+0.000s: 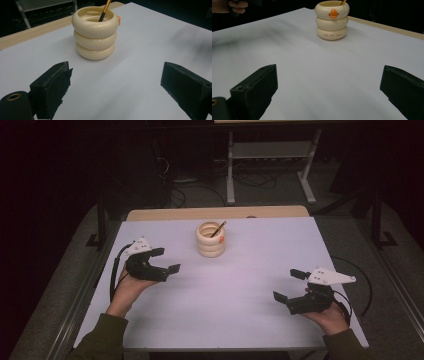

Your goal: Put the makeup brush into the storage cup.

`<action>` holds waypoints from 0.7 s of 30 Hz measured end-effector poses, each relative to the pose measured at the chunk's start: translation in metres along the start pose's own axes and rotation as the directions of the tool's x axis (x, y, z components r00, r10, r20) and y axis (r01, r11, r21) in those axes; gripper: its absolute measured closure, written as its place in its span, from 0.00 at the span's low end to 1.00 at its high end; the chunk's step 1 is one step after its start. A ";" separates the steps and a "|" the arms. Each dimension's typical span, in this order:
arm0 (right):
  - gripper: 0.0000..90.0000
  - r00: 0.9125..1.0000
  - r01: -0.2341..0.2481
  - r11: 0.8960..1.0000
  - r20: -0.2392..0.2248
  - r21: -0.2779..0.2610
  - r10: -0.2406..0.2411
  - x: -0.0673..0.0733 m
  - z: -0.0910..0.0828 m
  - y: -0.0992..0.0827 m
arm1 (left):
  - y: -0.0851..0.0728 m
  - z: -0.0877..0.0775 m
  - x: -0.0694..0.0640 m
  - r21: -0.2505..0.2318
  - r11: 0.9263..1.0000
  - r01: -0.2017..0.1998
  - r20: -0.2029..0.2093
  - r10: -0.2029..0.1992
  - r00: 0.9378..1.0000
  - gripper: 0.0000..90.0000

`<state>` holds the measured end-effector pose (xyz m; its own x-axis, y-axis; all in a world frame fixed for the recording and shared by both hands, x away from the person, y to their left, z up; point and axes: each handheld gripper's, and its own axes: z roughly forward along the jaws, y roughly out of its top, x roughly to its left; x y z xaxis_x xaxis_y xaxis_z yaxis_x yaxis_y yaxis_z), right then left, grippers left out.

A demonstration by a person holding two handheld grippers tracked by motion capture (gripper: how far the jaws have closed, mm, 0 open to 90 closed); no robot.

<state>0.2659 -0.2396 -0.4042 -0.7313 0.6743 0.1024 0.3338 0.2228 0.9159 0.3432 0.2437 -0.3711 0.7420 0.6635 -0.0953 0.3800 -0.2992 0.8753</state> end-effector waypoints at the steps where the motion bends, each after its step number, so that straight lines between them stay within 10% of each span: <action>1: 0.01 1.000 0.000 1.000 0.001 0.000 0.000 0.000 0.000 0.000 | -0.002 -0.002 -0.001 -0.005 1.000 0.000 -0.001 0.000 1.000 0.09; 21: 0.01 1.000 0.001 1.000 0.009 -0.004 -0.001 0.000 -0.001 -0.001 | -0.048 -0.037 -0.015 -0.058 0.998 0.010 -0.007 -0.011 1.000 0.09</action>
<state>0.2653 -0.2406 -0.4048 -0.7261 0.6806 0.0983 0.3309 0.2205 0.9176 0.2936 0.2736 -0.3937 0.7342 0.6713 -0.1014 0.3551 -0.2524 0.9001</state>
